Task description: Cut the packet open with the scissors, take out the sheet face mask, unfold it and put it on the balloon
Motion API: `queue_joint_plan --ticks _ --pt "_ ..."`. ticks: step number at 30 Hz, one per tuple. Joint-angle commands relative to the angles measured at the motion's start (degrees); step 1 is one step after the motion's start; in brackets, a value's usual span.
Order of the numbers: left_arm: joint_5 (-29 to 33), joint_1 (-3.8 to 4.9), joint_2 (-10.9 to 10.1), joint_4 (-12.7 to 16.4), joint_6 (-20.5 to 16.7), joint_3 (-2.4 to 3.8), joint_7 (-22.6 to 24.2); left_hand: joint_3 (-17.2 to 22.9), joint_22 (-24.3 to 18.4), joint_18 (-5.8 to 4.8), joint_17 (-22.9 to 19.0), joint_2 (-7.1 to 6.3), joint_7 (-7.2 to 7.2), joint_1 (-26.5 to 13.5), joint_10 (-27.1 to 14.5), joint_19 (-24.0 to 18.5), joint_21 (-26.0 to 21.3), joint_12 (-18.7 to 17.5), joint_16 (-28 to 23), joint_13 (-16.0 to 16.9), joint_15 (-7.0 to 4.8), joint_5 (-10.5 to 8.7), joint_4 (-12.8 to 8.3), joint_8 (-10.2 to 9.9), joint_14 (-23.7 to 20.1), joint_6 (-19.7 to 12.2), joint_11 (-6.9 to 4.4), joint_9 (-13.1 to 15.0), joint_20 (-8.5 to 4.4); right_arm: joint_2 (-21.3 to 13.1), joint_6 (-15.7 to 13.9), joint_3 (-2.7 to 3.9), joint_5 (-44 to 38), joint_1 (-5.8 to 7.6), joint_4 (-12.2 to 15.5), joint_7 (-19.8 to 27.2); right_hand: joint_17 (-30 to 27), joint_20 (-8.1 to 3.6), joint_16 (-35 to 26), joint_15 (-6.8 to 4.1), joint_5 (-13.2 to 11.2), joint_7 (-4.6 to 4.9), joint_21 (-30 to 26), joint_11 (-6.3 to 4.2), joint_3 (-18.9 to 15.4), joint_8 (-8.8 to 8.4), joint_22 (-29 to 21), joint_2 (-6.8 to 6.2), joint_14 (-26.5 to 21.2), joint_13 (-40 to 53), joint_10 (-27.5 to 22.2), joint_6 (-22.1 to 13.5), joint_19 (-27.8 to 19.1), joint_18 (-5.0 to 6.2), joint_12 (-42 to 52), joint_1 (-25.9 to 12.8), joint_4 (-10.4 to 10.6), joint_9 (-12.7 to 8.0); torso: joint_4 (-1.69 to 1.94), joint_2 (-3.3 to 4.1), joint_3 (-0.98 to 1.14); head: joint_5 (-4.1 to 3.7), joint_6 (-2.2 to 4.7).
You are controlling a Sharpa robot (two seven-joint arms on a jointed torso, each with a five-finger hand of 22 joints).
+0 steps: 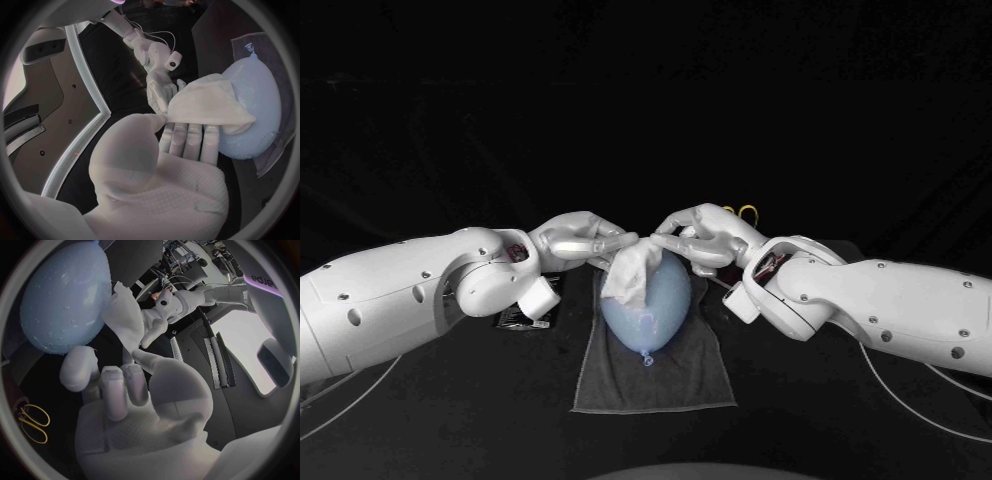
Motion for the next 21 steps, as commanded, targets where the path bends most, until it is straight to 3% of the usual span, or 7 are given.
queue_joint_plan --ticks 1,3,5,11,17,21 --pt "1.32 0.05 0.01 0.07 0.84 -0.01 0.11 0.59 -0.14 0.91 -0.12 0.15 -0.01 -1.04 0.68 0.75 -0.17 0.34 -0.34 0.1 -0.21 0.16 0.08 0.05 1.03 0.71 -0.1 -0.04 -0.08 -0.02 -1.22 0.03 0.93 0.05 -0.2 0.82 15.1 0.45 0.23 0.98 0.24 1.25 -1.47 1.18 -3.09 -2.88 6.95 -4.29 5.88 5.64 -1.86 -2.23 -0.74 1.24 -2.15 -2.12 1.49 -1.42 -0.03 0.0 0.03 0.08 0.04" --pt "1.52 0.05 0.03 0.05 0.86 -0.04 0.08 0.45 -0.27 0.88 -0.18 0.33 -0.06 -2.47 0.95 1.14 -0.23 0.37 -0.62 0.14 -0.25 0.16 0.19 0.05 1.5 1.03 -0.17 -0.11 -0.2 -0.02 -1.31 0.03 1.23 0.05 -0.26 0.9 15.1 1.2 0.23 1.93 -0.05 2.16 -2.37 2.05 -5.63 -5.5 6.71 -6.29 5.88 4.55 -3.01 -3.15 -1.19 1.25 -3.25 -3.57 3.32 -2.84 -0.02 0.02 0.02 0.01 0.08" --pt "1.91 0.05 0.07 0.0 0.88 -0.07 0.07 -0.36 -0.53 0.86 -0.29 0.8 -0.13 -5.42 1.21 1.53 -0.48 0.31 -1.18 0.18 -0.31 0.14 0.26 -0.06 2.03 1.47 -0.2 -0.28 -0.29 -0.04 -1.32 0.03 1.57 0.05 -0.36 0.95 15.1 1.64 0.23 2.3 -0.01 2.45 -2.76 2.38 -7.35 -6.95 6.61 -7.16 5.88 3.41 -4.16 -3.26 -1.4 1.34 -4.37 -3.75 4.48 -3.61 0.0 0.03 0.02 -0.05 0.14" --pt "3.28 0.05 0.19 -0.16 0.94 -0.16 0.0 -7.91 -1.3 0.84 -0.29 2.51 -0.67 -16.98 2.27 2.97 -1.45 0.01 -2.88 0.35 -0.73 0.11 0.33 -0.3 3.83 2.92 -0.64 -0.69 -0.56 -0.25 -1.44 0.03 2.58 0.06 -0.63 0.89 15.1 2.37 0.23 2.51 0.01 2.58 -2.92 2.58 -9.92 -9.12 6.59 -6.59 5.88 2.94 -4.49 -1.91 -1.52 1.65 -4.54 -2.19 7.06 -4.78 0.01 0.06 -0.01 -0.12 0.22" --pt "4.64 0.05 0.31 -0.28 0.92 -0.24 0.1 -10.03 -1.38 0.84 -0.2 2.87 -0.77 -18.54 2.55 3.31 -1.72 -0.12 -3.28 0.37 -0.83 0.14 0.42 -0.31 4.21 3.26 -0.73 -0.72 -0.63 -0.33 -1.55 0.02 3.74 0.06 -0.68 1.09 15.1 2.56 0.23 2.42 0.01 2.38 -2.69 2.42 -10.89 -9.89 6.68 -5.45 5.88 2.95 -4.32 -0.17 -1.44 1.75 -4.26 -0.33 8.44 -5.21 0.04 0.06 -0.01 -0.16 0.13" --pt "5.24 0.04 0.35 -0.35 0.81 -0.3 0.17 -11.1 -1.41 0.83 -0.15 3.42 -0.77 -19.39 2.59 3.42 -1.91 -0.26 -3.55 0.36 -0.83 0.13 0.43 -0.39 4.3 3.31 -0.73 -0.75 -0.64 -0.47 -3.36 0.02 4.24 0.06 -0.48 1.87 15.1 2.53 0.23 2.28 0.02 2.21 -2.19 2.31 -11.05 -10.32 6.82 -5.04 5.88 3.01 -4.15 0.66 -1.22 1.7 -4.05 1.42 8.41 -5.44 0.05 0.06 -0.04 -0.16 0.09"
